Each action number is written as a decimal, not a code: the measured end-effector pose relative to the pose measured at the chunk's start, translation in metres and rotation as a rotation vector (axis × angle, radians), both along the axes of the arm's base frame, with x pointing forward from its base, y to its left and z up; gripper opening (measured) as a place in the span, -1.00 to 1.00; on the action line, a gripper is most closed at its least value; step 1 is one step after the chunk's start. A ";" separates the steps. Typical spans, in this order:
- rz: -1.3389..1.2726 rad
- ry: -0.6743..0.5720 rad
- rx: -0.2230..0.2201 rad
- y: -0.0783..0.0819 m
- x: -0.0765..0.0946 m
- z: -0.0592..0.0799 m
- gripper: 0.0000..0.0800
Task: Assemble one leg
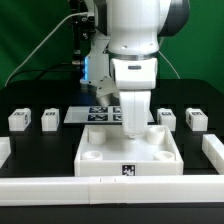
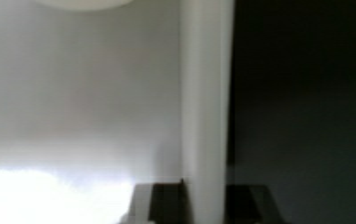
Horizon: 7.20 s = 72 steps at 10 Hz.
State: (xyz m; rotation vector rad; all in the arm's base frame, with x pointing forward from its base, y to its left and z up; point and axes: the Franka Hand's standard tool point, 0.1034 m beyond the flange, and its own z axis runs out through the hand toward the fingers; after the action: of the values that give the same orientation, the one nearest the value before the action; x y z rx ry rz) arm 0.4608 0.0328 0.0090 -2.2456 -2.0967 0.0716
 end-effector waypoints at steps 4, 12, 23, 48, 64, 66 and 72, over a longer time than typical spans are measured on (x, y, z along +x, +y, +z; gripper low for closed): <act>0.015 -0.027 0.014 0.038 0.021 0.000 -0.82; 0.006 -0.029 0.016 0.046 0.029 0.000 -0.29; -0.104 -0.063 -0.006 0.035 0.007 0.038 0.62; -1.409 0.019 -0.042 0.134 -0.027 0.042 0.62; -1.266 0.580 -0.687 0.141 -0.052 0.018 0.62; -1.241 0.626 -0.744 0.143 -0.060 0.015 0.62; -1.185 0.747 -0.868 0.143 -0.059 0.001 0.62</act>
Offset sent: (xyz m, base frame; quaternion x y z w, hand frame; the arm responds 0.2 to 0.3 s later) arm 0.0238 0.0336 -0.0014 -0.0054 -0.0111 -0.0284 0.9995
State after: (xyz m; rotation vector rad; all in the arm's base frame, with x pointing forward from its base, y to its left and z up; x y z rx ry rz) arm 0.4017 0.1758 0.0099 -2.7408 -0.1823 1.6052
